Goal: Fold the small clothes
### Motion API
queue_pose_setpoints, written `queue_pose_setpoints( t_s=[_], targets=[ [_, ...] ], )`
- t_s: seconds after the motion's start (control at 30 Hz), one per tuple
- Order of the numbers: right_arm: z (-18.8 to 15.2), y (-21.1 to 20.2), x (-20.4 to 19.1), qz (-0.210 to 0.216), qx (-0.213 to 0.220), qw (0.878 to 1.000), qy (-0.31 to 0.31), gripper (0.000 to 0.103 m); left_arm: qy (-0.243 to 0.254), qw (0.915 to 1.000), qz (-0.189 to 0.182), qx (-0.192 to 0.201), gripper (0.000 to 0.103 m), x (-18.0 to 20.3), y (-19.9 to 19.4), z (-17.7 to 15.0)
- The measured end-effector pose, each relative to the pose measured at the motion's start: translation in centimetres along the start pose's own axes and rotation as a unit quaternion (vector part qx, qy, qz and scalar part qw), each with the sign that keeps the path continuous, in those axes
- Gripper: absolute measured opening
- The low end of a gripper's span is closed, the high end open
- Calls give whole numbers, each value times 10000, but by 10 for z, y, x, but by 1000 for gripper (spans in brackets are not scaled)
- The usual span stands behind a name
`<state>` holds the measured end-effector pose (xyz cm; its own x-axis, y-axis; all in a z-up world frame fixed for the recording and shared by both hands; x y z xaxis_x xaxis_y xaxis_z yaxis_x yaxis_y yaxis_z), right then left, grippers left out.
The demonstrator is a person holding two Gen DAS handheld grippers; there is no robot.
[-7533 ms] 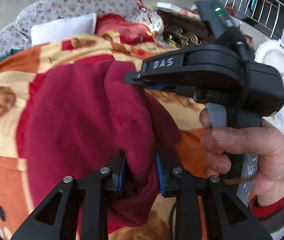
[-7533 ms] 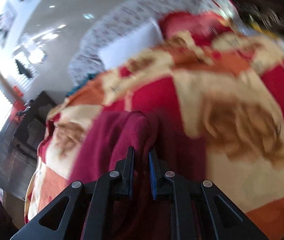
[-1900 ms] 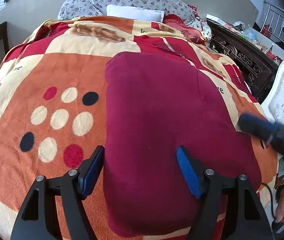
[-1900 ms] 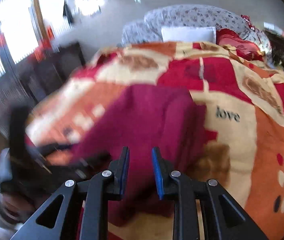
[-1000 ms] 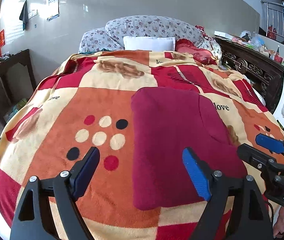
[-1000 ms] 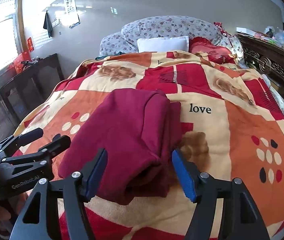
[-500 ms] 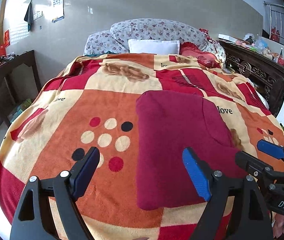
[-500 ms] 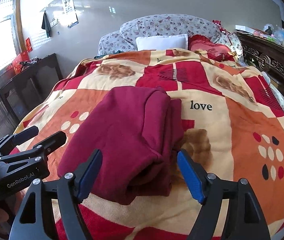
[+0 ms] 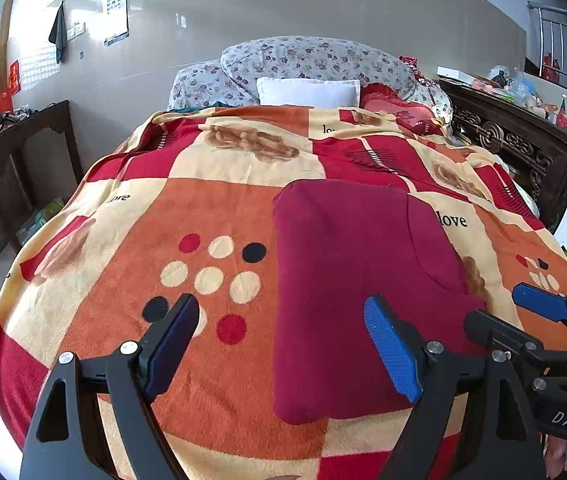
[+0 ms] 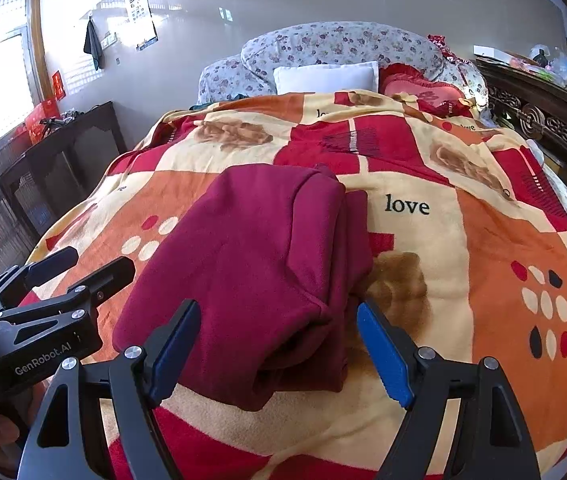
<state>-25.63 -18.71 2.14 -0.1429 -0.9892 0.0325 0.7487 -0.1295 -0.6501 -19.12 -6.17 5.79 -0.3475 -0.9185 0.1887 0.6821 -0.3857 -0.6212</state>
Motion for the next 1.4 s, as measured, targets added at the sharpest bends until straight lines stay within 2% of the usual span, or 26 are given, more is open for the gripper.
queue_pose_setpoints(
  t_s=[1.4],
  targets=[
    [-9, 14, 2, 150, -184, 9997, 21, 85, 98, 9998, -13, -149, 84, 9, 17, -14]
  ],
)
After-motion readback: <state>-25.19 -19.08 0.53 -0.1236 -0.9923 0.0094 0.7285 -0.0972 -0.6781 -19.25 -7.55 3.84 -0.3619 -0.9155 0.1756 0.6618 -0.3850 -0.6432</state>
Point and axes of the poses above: each gripper's, at about its wrist camera, not at the fingertips, and y roughly the way its jaws point, x to its right, z to its top, the point moved 6 cm from there along y, roughly the way its jaws point, and after that the axes turned 12 degrees about -y, right-handed, at the moved point
